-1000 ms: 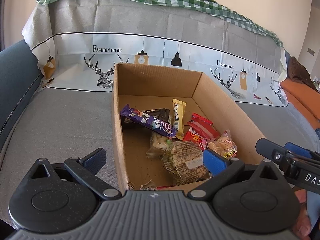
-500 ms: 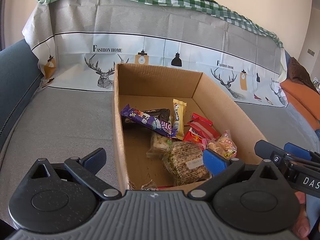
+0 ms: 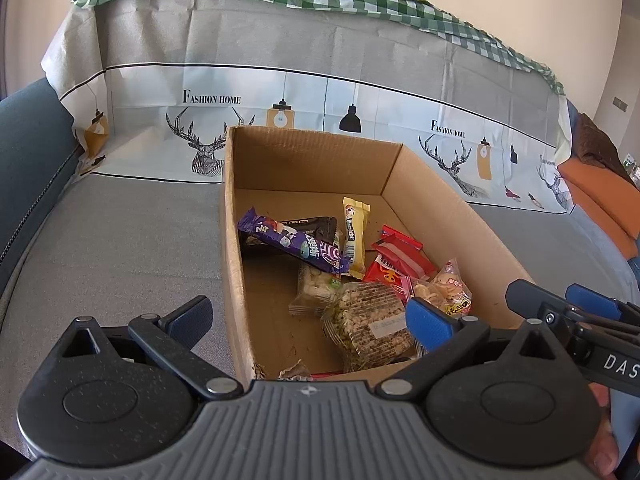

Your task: Organize snacks

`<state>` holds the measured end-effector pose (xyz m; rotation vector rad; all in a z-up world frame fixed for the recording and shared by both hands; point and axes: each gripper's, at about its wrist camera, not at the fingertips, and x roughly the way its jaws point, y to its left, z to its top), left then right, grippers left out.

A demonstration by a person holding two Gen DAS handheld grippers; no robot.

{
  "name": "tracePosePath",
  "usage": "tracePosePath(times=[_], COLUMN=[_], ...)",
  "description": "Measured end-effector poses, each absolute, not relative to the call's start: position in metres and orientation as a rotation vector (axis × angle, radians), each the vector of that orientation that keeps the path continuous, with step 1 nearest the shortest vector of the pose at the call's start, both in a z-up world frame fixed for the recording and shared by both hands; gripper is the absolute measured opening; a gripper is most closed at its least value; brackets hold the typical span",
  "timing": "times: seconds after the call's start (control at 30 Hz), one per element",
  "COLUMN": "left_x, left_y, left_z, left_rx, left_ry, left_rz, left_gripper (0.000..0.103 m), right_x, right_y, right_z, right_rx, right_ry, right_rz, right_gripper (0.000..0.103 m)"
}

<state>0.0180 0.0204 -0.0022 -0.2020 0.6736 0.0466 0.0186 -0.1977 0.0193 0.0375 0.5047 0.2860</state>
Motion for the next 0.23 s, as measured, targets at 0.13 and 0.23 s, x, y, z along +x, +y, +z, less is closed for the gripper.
tracePosePath(times=[0.13, 0.23], left_x=[0.0161, 0.0161], left_y=[0.0203, 0.0185], left_z=[-0.0017, -0.0018], left_rx=[-0.197, -0.187], left_ry=[0.654, 0.65], left_rz=[0.04, 0.036], left_gripper=[0.103, 0.103], right_x=[0.0193, 0.0201], right_y=[-0.1979, -0.1989], right_z=[0.0197, 0.0209], right_rx=[0.043, 0.049], right_ry=[0.502, 0.493], right_rz=[0.29, 0.291], right_gripper=[0.102, 0.102])
